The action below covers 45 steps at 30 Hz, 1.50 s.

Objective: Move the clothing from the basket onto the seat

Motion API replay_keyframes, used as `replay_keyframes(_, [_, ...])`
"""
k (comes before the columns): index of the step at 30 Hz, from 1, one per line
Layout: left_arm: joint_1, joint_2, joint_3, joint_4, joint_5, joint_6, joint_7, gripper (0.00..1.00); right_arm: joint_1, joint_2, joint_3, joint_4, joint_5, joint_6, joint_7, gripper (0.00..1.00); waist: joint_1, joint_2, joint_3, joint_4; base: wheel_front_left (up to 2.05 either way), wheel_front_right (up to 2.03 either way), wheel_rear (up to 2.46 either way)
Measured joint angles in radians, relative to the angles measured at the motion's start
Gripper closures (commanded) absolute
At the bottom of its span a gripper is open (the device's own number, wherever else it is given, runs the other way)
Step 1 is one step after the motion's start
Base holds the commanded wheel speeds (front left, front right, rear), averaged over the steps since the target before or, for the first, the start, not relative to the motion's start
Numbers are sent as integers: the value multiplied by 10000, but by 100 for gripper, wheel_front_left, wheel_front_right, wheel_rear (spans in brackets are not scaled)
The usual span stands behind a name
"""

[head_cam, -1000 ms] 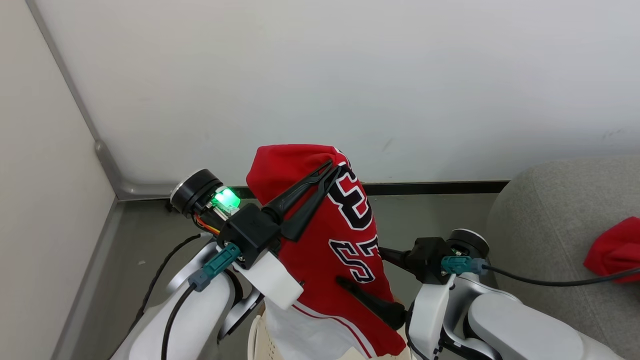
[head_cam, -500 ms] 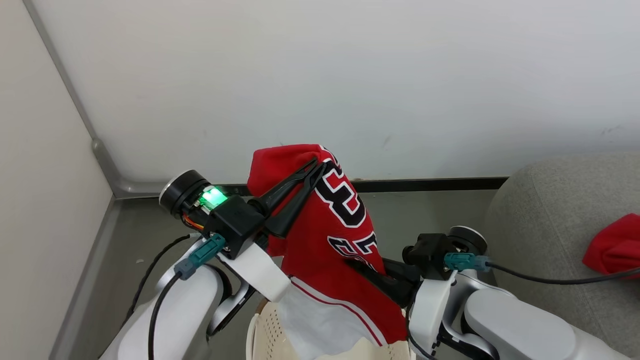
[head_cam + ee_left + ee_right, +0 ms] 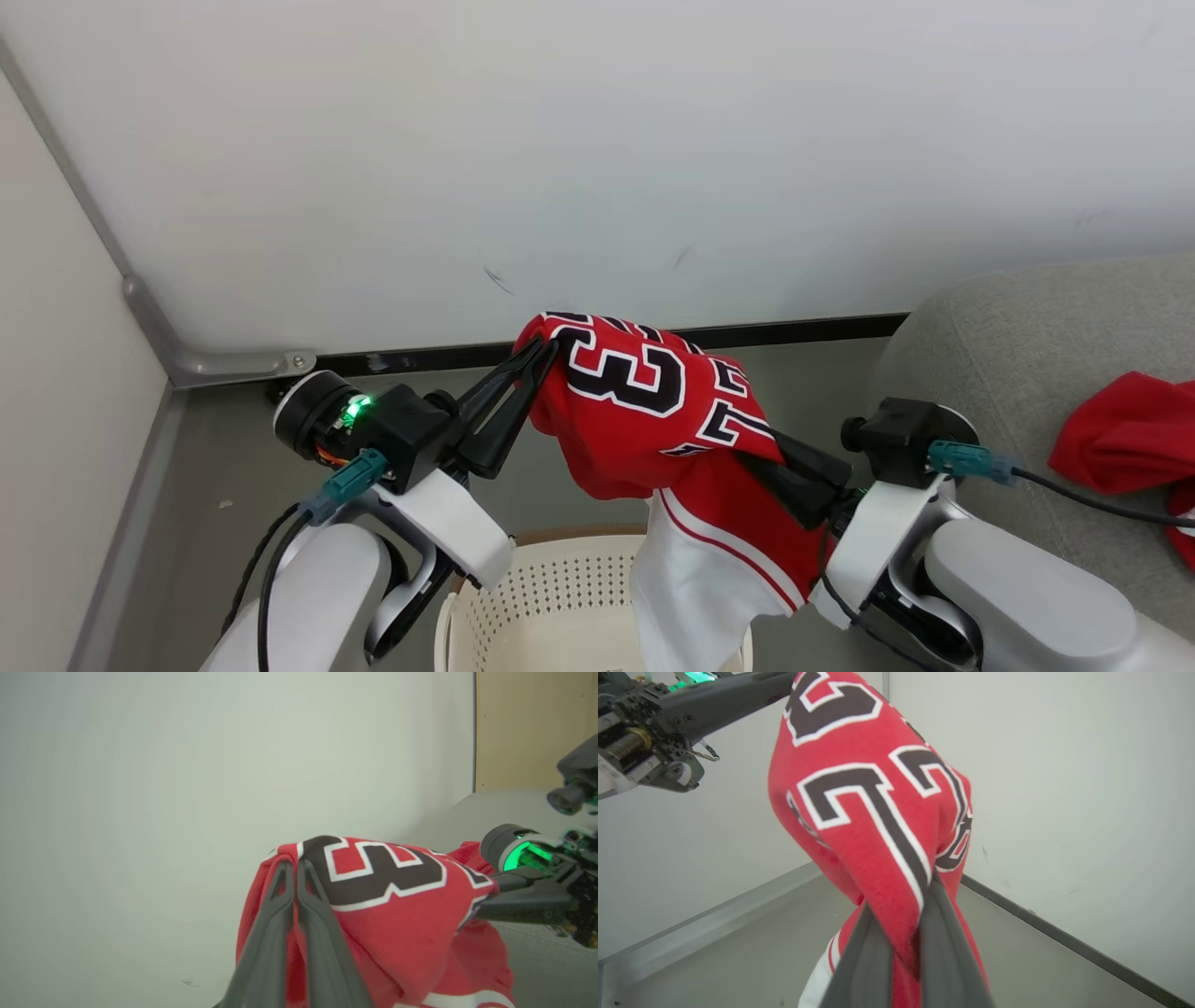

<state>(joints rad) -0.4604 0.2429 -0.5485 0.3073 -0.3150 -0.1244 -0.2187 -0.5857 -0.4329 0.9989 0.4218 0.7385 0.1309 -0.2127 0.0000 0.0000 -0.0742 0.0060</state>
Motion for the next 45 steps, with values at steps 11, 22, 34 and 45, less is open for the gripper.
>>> replay_keyframes(11, [300, -121, 67, 203, -451, -2, -17, 56, 365, -213, -1241, 15, 474, 0, -255, 100, 0, 0, 83, -465, 0, 0, 0])
replay_keyframes(22, [300, -107, -111, 79, -872, -4, -105, 0, 412, -462, -2069, -29, 476, 0, -265, 100, 0, 0, 167, -821, 0, 0, 0])
replay_keyframes(34, [424, 236, -1078, -332, -1244, -4, -138, 0, 955, -920, -3173, 67, 474, 0, -341, 100, 0, 0, 209, -1195, 0, 0, 0])
replay_keyframes(45, [493, 518, -1634, -623, -1657, -4, -205, 0, 1725, -1287, -4640, 69, 366, -2, -349, 100, -1, 0, 227, -1613, 0, 0, 0])
